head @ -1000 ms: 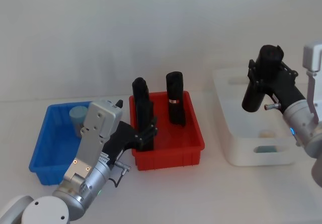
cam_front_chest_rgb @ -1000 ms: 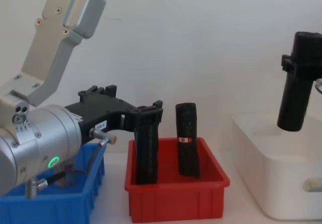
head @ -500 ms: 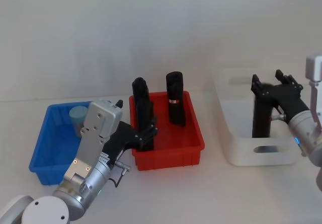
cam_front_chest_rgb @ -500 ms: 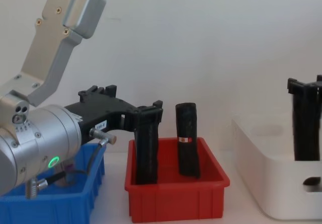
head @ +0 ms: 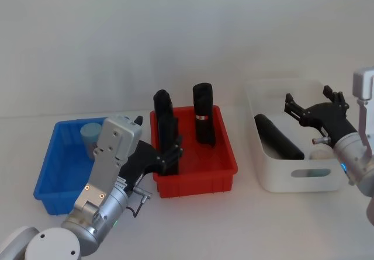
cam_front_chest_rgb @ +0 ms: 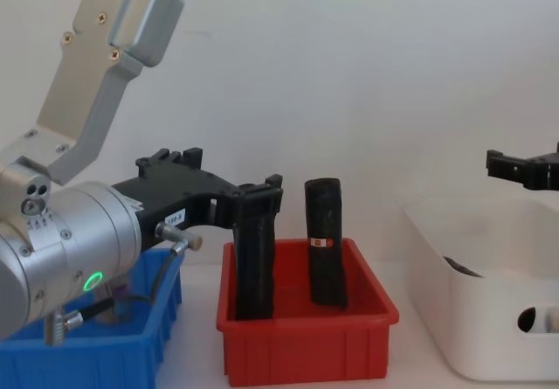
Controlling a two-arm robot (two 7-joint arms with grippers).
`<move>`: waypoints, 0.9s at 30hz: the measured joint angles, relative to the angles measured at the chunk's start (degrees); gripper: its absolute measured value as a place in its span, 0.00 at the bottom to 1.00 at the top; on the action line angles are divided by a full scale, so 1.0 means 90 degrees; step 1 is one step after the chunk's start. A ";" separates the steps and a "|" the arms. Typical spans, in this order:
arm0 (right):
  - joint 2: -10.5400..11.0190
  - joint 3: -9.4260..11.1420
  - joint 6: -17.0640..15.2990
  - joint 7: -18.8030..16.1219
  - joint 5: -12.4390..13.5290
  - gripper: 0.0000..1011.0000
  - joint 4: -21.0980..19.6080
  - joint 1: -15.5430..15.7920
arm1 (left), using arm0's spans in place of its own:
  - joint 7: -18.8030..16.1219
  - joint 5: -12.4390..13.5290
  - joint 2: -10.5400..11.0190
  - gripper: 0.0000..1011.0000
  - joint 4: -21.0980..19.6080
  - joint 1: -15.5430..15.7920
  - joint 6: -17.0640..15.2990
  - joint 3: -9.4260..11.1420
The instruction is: Pick the cotton swabs from the blue box and place them into the white box.
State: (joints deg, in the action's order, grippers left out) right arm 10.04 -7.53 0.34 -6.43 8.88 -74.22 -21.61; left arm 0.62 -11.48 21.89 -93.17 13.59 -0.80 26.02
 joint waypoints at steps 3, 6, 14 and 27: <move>-0.0002 0.0000 0.0021 -0.0017 0.0005 0.99 0.0019 -0.0002 | 0.0000 0.0000 0.0000 0.99 0.0000 0.0000 0.0000 0.0000; -0.0004 0.0000 0.0035 -0.0033 0.0008 0.99 0.0034 -0.0004 | 0.0000 0.0000 0.0000 0.99 0.0000 0.0000 0.0000 0.0000; -0.0005 0.0000 0.0061 -0.0057 0.0015 0.99 0.0060 -0.0008 | 0.0000 0.0000 0.0000 0.99 0.0000 0.0000 0.0000 0.0000; -0.0005 0.0000 0.0076 -0.0072 0.0024 0.99 0.0075 -0.0008 | 0.0000 0.0000 0.0000 0.99 0.0000 0.0000 0.0000 0.0000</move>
State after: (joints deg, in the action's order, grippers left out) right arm 10.00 -7.53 1.03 -7.07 9.10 -73.54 -21.68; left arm 0.62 -11.48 21.89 -93.17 13.59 -0.80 26.03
